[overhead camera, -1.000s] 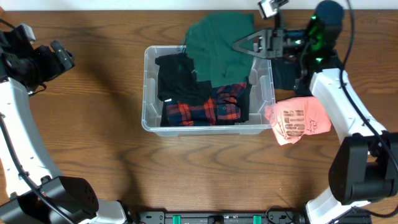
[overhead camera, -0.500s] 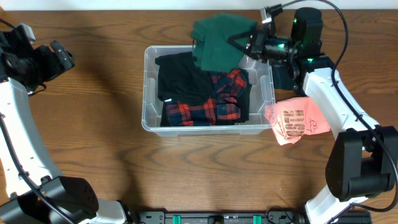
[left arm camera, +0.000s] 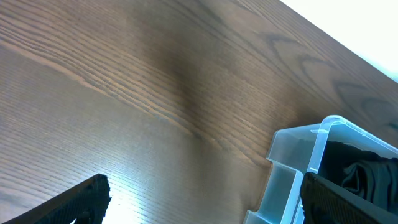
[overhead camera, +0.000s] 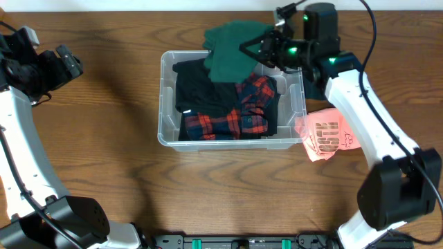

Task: Pack container
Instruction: 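Carry the green garment over the bin and lower it in, right gripper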

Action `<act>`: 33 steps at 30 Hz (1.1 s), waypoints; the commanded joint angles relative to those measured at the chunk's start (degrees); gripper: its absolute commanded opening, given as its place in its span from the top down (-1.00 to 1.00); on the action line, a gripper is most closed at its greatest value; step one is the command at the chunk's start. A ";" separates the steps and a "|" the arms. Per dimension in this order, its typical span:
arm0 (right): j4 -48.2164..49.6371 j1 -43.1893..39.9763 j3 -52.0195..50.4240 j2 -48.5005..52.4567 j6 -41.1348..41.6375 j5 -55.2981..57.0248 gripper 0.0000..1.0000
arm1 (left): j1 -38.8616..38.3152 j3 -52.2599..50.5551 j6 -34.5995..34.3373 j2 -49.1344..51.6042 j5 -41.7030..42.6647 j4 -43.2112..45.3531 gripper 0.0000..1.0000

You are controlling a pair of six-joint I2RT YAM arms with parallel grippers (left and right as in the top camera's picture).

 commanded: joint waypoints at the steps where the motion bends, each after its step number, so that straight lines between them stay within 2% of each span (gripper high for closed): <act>1: -5.25 3.93 7.91 -4.17 -12.22 13.70 0.98 | 0.20 -0.11 -0.33 -0.02 -0.11 -0.04 -0.96; 6: -8.37 5.29 12.07 -4.20 -20.24 -1.51 0.98 | 0.20 -0.11 -0.33 -0.02 -0.11 -0.04 -0.96; 10: -9.84 1.64 11.47 -3.74 -26.23 -13.86 0.99 | 0.20 -0.11 -0.33 -0.02 -0.11 -0.04 -0.96; 15: -14.25 -3.15 9.88 -2.12 -37.97 -21.03 0.98 | 0.20 -0.11 -0.33 -0.02 -0.11 -0.04 -0.96; 21: -16.41 -8.22 2.40 0.70 -42.23 -16.20 0.98 | 0.20 -0.11 -0.33 -0.02 -0.11 -0.04 -0.96; 26: -16.37 -8.41 -5.07 4.15 -42.38 -9.84 0.97 | 0.20 -0.11 -0.33 -0.02 -0.11 -0.04 -0.96; 33: -17.51 -7.02 -9.18 6.93 -39.67 8.02 0.97 | 0.20 -0.11 -0.33 -0.02 -0.11 -0.04 -0.96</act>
